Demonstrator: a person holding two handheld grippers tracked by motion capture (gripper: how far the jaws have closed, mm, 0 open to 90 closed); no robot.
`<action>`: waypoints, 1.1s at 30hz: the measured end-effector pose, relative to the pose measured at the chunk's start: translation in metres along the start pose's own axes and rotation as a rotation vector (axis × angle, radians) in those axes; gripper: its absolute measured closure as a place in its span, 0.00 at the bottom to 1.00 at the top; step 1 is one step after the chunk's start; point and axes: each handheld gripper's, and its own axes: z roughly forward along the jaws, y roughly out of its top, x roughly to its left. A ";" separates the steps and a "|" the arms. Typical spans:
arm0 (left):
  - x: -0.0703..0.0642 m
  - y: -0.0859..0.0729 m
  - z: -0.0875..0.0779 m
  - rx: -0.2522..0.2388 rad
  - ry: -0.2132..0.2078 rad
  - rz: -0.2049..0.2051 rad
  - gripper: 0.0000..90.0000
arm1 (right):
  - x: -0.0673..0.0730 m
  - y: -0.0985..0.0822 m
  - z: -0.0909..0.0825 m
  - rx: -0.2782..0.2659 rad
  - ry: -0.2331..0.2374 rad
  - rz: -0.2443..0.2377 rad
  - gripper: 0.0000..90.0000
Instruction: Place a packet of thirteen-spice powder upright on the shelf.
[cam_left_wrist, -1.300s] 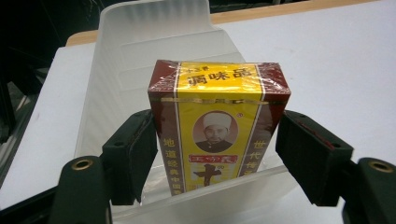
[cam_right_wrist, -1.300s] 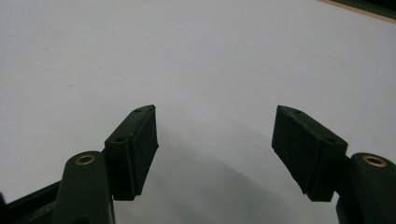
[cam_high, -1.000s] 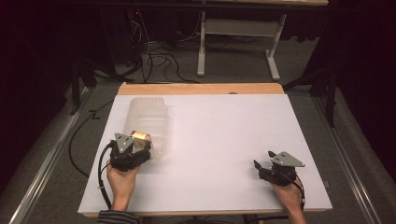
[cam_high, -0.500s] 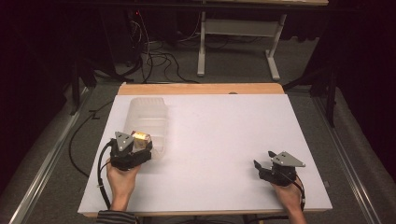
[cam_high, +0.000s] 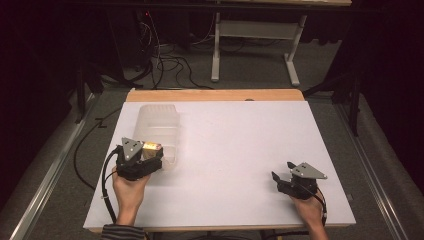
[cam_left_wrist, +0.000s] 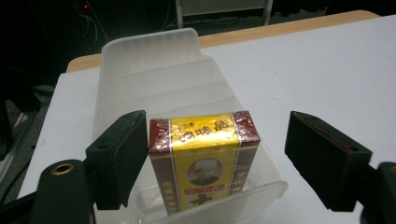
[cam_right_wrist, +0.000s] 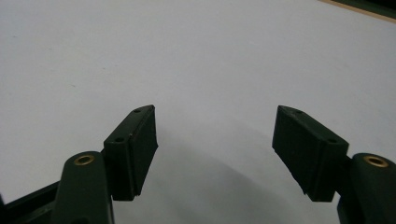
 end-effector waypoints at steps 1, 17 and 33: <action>-0.002 0.001 0.000 -0.001 -0.005 0.004 0.25 | 0.000 0.000 0.000 0.000 0.000 0.000 0.34; -0.022 0.004 0.000 -0.005 -0.068 0.008 0.27 | 0.000 0.000 0.000 0.001 -0.002 0.001 0.34; -0.051 -0.007 0.007 0.042 -0.150 0.030 0.29 | 0.000 0.000 0.000 0.004 -0.001 0.004 0.34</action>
